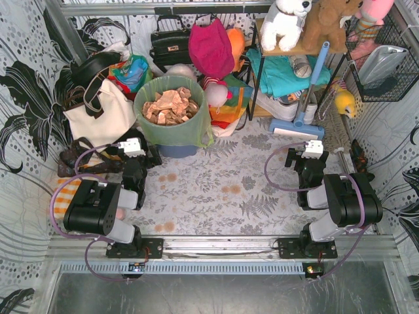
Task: Tie the trash bag
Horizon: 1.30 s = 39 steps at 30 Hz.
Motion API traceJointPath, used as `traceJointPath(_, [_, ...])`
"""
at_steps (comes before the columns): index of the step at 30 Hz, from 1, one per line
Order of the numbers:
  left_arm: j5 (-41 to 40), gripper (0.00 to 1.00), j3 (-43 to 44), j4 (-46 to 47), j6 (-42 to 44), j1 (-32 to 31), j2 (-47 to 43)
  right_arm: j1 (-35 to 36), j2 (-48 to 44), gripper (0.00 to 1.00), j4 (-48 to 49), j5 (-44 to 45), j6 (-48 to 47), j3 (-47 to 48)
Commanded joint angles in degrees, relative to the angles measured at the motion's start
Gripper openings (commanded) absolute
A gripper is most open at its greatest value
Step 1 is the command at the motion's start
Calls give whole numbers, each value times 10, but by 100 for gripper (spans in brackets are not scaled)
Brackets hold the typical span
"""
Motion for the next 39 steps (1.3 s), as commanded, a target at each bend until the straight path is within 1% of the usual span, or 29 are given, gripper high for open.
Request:
traceJointPath(1, [2,98,10,21,-1,6,-3,-3,-1,97,19,0,3,5])
traceJointPath(14, [2,98,8,25,0,7,-4,-3,-2,97,20,1,-2,4])
traceJointPath(16, [4,98,5,29,5,7,-5,-3,-12,97,8,-12,-6,6])
traceJointPath(21, [1,98,4,4,5,6,-41,-3,-37,97,-17,-12,-8,9])
traceJointPath(24, [-19,98,-3,-20,0,4,-77,-3,-76,97,-73,-14,-10,18])
traceJointPath(29, [-59,98,-1,-100,-25,-2,-152,-3,-131,97,-132,-16,-11,22])
traceJointPath(31, [-71,98,2,-138,-33,-3,-188,-3,-155,97,-170,-18,-10,33])
traceJointPath(34, [-110,98,17,-211,-59,-7,-240,-3,-189,97,-243,-26,1,56])
traceJointPath(36, [-135,98,30,-265,-92,-7,-274,-3,-210,97,-314,-31,24,84])
traceJointPath(39, [-146,98,55,-344,-121,-8,-322,-3,-229,97,-415,-55,62,132])
